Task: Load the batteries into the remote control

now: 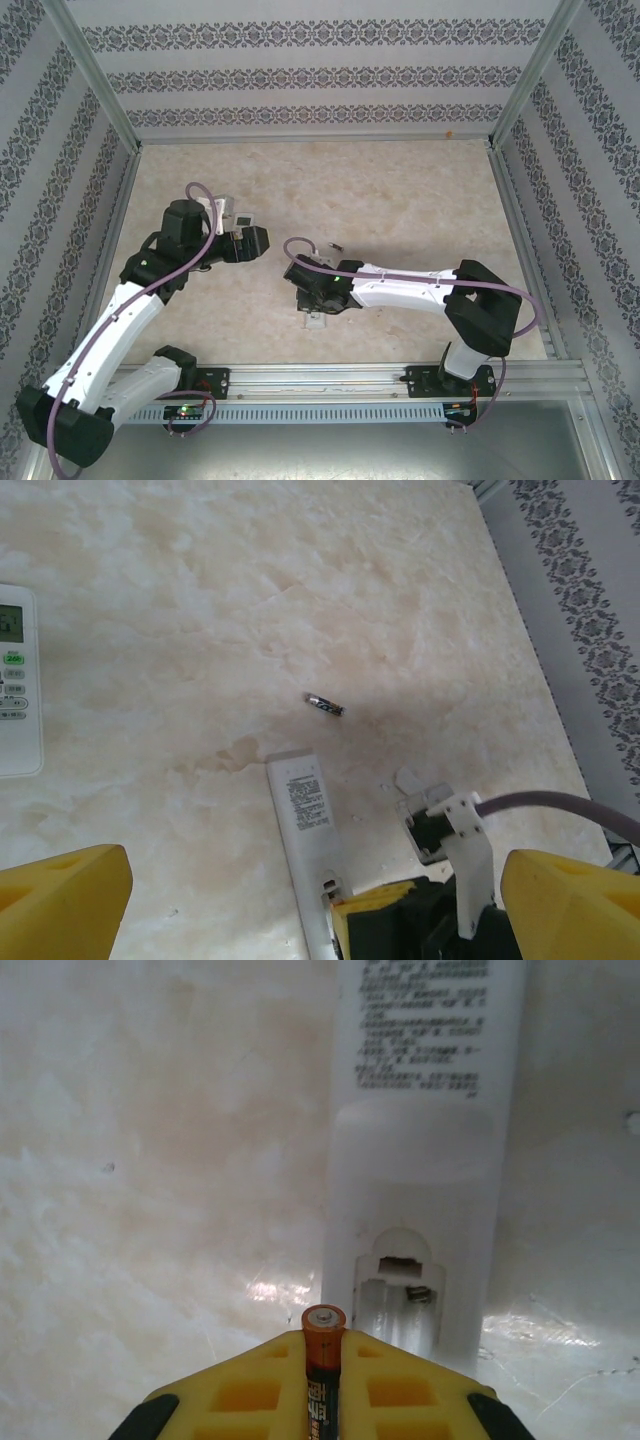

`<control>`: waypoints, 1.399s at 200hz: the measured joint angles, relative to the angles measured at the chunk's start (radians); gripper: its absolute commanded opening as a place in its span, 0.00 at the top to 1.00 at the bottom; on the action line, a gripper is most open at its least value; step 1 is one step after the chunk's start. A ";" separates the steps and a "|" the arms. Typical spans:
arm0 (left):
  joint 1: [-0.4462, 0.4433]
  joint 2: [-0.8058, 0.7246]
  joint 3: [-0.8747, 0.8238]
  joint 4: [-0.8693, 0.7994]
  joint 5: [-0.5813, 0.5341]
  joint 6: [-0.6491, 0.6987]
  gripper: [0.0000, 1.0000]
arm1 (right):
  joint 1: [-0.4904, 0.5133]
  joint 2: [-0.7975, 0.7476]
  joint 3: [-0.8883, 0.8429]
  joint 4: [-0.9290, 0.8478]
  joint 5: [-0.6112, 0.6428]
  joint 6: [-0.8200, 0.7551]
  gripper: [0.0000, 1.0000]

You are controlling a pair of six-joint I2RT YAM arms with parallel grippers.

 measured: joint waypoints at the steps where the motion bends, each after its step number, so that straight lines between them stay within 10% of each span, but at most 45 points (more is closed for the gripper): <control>1: 0.000 -0.002 0.000 0.000 0.001 0.000 0.05 | 0.000 0.000 -0.001 0.000 0.002 0.002 0.87; 280: -0.001 -0.048 -0.061 -0.047 0.035 -0.005 0.03 | 0.014 0.023 -0.033 0.003 0.019 0.151 0.75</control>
